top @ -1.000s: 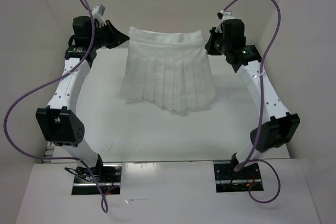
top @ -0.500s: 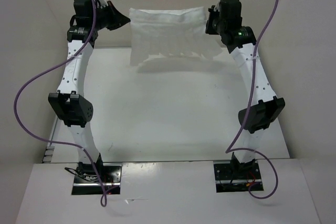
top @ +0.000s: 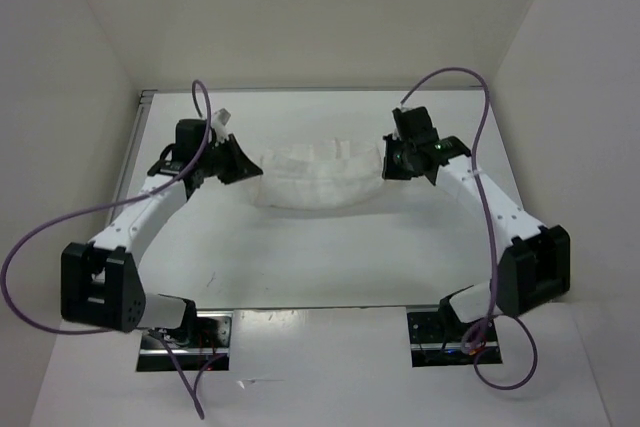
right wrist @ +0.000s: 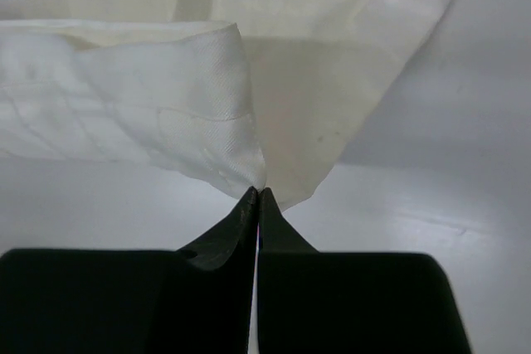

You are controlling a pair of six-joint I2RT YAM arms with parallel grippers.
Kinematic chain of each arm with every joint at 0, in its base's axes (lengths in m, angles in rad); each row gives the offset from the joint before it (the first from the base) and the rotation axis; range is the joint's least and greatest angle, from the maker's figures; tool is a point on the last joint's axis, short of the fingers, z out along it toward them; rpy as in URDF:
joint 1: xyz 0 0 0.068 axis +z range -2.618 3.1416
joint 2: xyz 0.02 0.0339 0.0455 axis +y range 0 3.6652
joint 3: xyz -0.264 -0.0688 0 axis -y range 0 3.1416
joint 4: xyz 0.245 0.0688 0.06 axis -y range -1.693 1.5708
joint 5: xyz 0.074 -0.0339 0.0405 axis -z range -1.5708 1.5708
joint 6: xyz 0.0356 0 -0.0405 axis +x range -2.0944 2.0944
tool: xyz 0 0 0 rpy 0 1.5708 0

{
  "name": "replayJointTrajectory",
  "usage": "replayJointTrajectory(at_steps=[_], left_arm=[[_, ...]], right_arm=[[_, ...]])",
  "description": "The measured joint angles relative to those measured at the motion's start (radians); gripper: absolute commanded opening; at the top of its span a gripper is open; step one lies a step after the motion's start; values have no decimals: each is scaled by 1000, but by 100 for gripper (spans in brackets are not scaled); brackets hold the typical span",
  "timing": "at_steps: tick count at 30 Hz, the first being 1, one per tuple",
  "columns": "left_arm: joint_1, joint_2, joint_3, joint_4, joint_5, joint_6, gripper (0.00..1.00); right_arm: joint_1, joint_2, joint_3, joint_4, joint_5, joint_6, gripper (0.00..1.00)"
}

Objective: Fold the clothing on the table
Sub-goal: Fold the skirt

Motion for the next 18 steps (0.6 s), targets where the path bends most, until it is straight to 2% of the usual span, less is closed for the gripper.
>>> replayJointTrajectory(at_steps=[4, 7, 18], left_arm=[[-34, -208, -150, -15, -30, -35, 0], [-33, -253, -168, -8, -52, -55, 0], [-34, -17, -99, 14, -154, -52, 0]], right_arm=[[74, -193, -159, -25, -48, 93, 0], [79, -218, -195, -29, -60, 134, 0], [78, -8, -105, -21, 48, 141, 0]])
